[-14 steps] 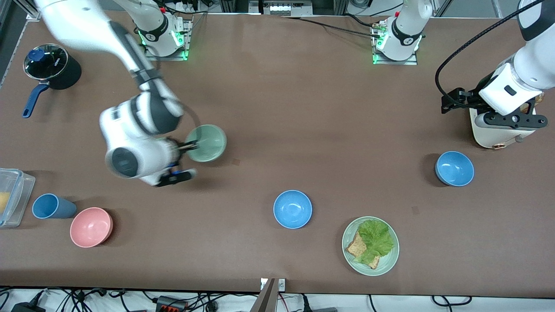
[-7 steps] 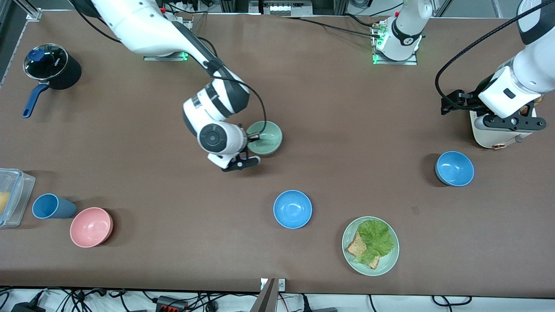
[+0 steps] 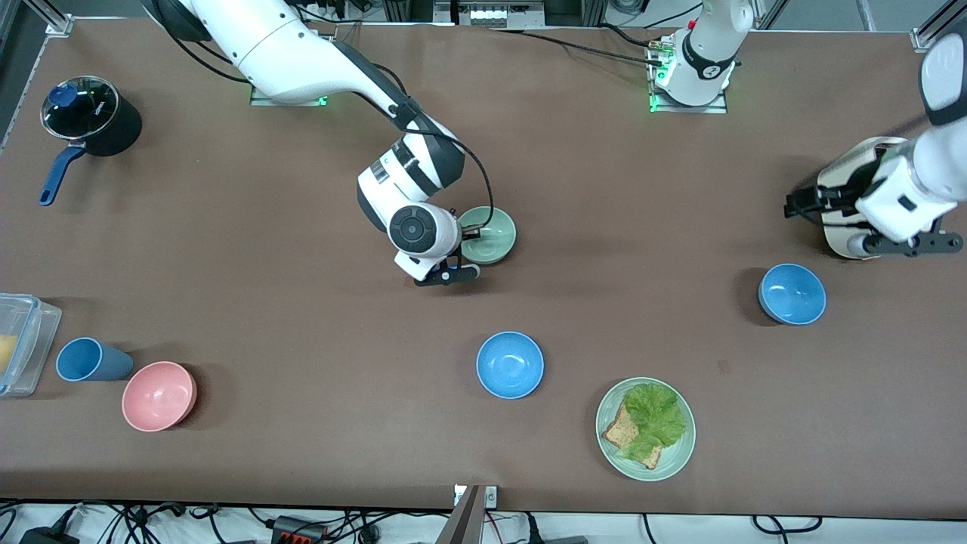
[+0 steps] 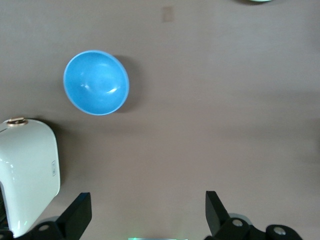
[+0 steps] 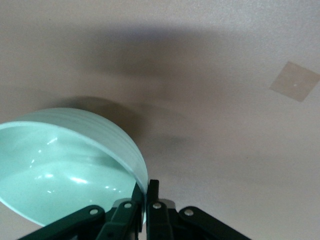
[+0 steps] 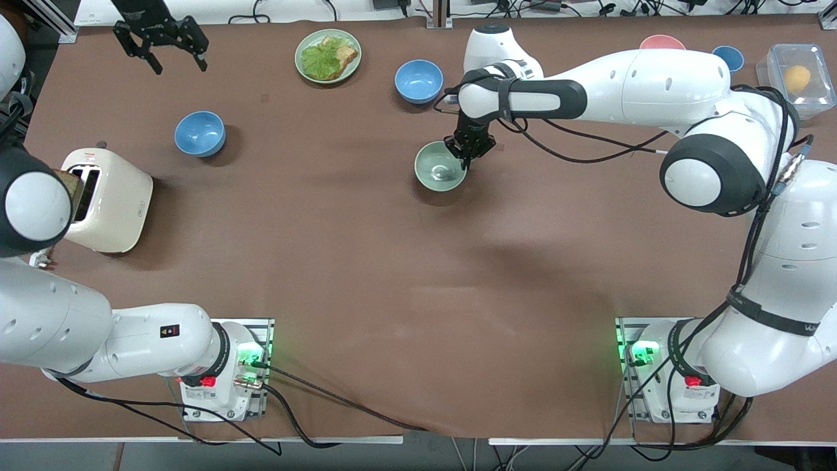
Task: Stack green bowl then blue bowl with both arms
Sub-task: 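Release the green bowl while the left gripper reaches the blue bowl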
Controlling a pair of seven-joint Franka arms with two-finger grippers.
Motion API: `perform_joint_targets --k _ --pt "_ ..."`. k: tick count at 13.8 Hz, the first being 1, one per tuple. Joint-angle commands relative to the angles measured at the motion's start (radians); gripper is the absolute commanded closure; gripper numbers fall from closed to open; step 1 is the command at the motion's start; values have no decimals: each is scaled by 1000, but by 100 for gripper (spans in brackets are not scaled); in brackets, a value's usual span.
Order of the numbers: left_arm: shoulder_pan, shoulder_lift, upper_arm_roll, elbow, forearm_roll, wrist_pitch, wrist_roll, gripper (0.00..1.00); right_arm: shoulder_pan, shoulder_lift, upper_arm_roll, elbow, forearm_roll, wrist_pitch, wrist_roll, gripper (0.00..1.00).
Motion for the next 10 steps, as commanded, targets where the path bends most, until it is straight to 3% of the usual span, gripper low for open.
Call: perform_joint_targets --k 1,2,3,7,10 --pt "34 99 -4 54 53 10 29 0 7 14 -7 18 7 -13 21 79" --pt "58 132 -6 45 69 51 33 0 7 14 -7 18 10 -13 21 56" --pt "86 162 -6 37 71 99 59 0 4 9 -7 21 12 -15 25 1" --pt "127 226 -4 -99 110 404 147 0 -22 -44 -9 79 21 -50 116 0" --pt "185 268 -4 -131 112 492 289 0 -79 -150 -36 159 9 -250 119 0"
